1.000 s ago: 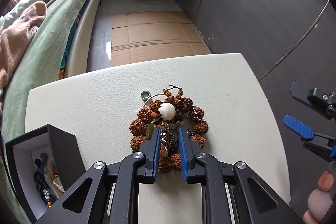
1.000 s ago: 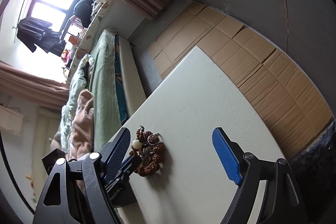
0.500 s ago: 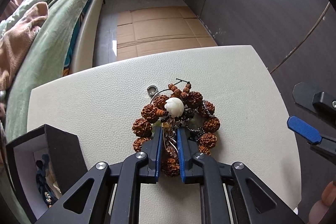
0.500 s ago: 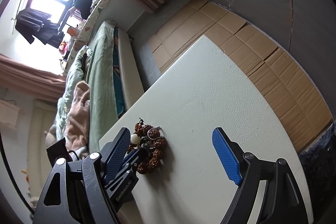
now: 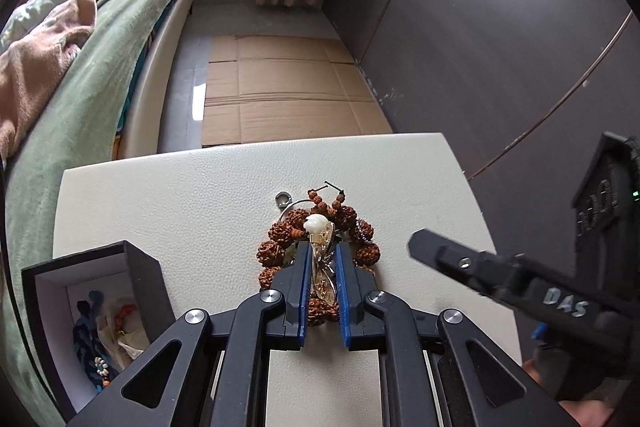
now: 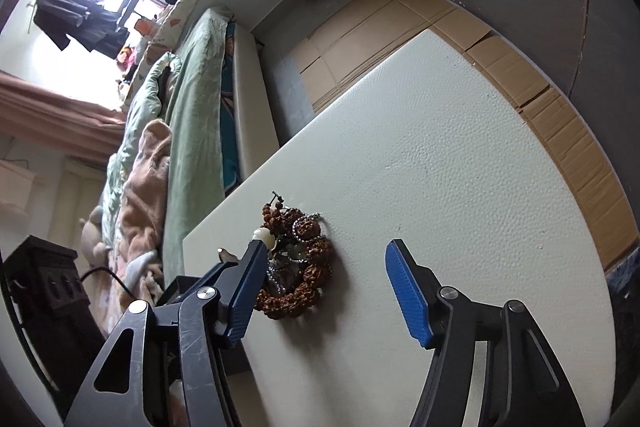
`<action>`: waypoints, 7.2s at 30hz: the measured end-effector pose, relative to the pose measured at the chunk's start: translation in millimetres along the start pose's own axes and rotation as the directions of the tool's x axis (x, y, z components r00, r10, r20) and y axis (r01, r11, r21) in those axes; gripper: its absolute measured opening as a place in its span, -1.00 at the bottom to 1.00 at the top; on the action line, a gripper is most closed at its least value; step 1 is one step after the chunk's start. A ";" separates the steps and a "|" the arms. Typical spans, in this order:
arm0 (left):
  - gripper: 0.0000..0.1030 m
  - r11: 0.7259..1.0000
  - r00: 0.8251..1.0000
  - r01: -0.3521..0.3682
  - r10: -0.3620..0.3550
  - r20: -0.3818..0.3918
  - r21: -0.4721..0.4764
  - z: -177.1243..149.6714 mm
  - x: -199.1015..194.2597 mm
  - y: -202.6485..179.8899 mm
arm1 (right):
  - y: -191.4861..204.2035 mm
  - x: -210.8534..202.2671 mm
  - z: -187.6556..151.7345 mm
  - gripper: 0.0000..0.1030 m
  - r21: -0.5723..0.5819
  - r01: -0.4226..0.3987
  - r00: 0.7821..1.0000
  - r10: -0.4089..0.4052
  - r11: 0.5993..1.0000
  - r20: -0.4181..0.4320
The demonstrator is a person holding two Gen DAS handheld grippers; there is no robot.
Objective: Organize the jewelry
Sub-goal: 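Lift the gold pendant toward the box with the left tool while the right tool grasps the brown bead bracelet, then open both tools over the black box to drop pendant and brown bracelet, then reach the left tool to the black beaded bracelet and close on it, then lift the black beaded bracelet with the left tool toward the box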
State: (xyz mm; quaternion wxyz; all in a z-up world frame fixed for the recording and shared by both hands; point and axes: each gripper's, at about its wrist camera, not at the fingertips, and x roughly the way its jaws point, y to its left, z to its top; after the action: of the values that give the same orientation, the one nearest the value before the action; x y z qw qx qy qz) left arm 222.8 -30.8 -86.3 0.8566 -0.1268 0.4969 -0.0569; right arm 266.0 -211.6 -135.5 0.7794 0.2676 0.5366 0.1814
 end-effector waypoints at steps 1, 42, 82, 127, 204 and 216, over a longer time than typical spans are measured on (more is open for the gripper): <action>-0.77 1.000 1.000 0.003 -0.003 0.004 -0.005 0.4 -2.1 1.8 | 1.5 2.7 -0.7 0.17 -0.005 0.004 1.000 -0.004 1.000 -0.004; -0.77 0.985 0.987 0.042 -0.014 0.163 -0.167 -10.8 -77.3 68.9 | 20.1 -11.4 -30.2 -0.63 -0.073 -0.097 0.995 0.099 0.993 0.027; 0.52 0.921 0.965 -0.061 0.153 0.214 -0.386 -51.1 -137.6 137.6 | 100.4 -47.2 -79.4 -0.62 -0.216 -0.525 0.830 0.551 0.823 0.085; 0.99 0.995 0.962 -0.065 0.084 0.259 -0.082 -33.4 -109.7 40.6 | 26.3 -85.5 -47.1 1.00 -0.161 -0.099 0.976 0.127 0.982 0.175; -0.85 0.980 0.949 0.183 -0.195 0.249 0.074 -2.5 -126.7 -11.8 | -0.5 -58.6 -18.8 0.95 -0.129 0.132 0.987 -0.119 0.983 0.106; -0.85 0.989 0.939 0.145 -0.139 0.315 0.006 1.3 -145.3 22.9 | 23.0 -30.1 -33.4 0.66 -0.234 0.133 0.991 -0.132 0.963 0.021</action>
State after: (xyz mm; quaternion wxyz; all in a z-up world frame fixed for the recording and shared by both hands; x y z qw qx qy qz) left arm 150.6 23.9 29.6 0.9173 -0.1771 0.3443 -0.0933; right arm 224.1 -203.2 -108.6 0.8174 0.1375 0.5260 0.1902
